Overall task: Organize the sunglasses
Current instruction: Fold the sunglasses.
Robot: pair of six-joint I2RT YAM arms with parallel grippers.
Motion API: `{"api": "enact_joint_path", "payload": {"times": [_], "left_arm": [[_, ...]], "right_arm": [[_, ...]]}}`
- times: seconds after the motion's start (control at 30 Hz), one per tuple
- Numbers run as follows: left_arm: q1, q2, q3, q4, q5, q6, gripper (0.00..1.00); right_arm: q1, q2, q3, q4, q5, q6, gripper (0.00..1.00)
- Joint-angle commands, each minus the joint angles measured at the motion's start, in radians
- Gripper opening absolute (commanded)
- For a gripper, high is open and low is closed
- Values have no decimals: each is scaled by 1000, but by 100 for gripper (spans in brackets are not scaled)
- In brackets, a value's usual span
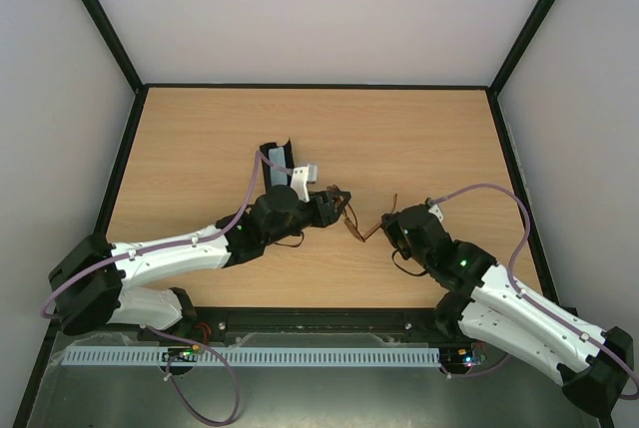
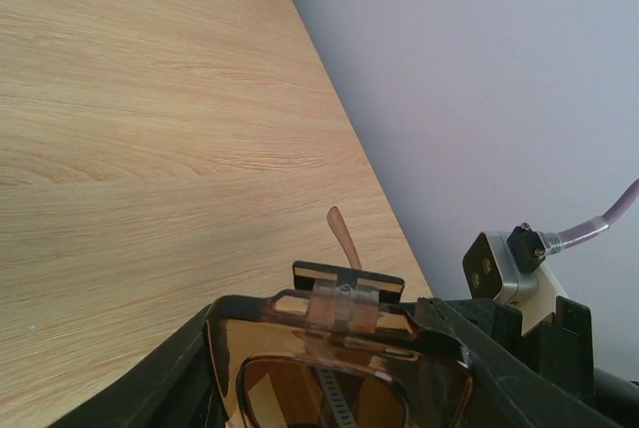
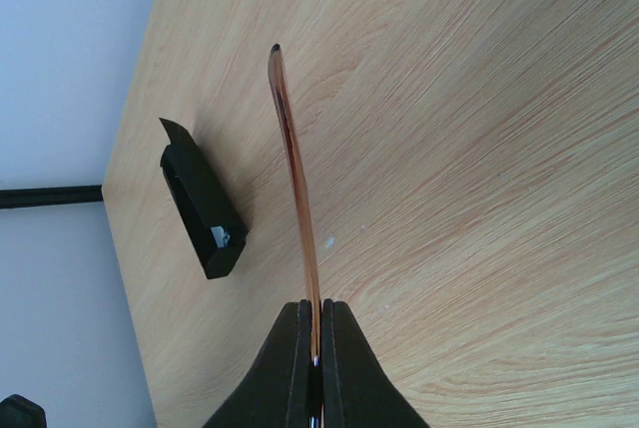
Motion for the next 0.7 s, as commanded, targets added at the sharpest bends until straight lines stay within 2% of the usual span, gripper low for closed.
{"api": "enact_joint_path", "payload": {"times": [0.0, 0.13, 0.3, 0.53, 0.67], "left_arm": [[-6, 1, 43, 19, 8, -7, 44], [-6, 0, 47, 12, 3, -5, 42], [-5, -3, 47, 9, 1, -3, 42], [-5, -6, 47, 4, 1, -2, 42], [-5, -13, 48, -8, 2, 7, 42]], "right_arm": [[-3, 1, -7, 39, 24, 12, 1], [-3, 5, -4, 44, 19, 7, 3], [-3, 1, -4, 45, 17, 3, 13], [-4, -6, 0, 46, 20, -10, 30], [-3, -16, 16, 31, 31, -29, 44]]}}
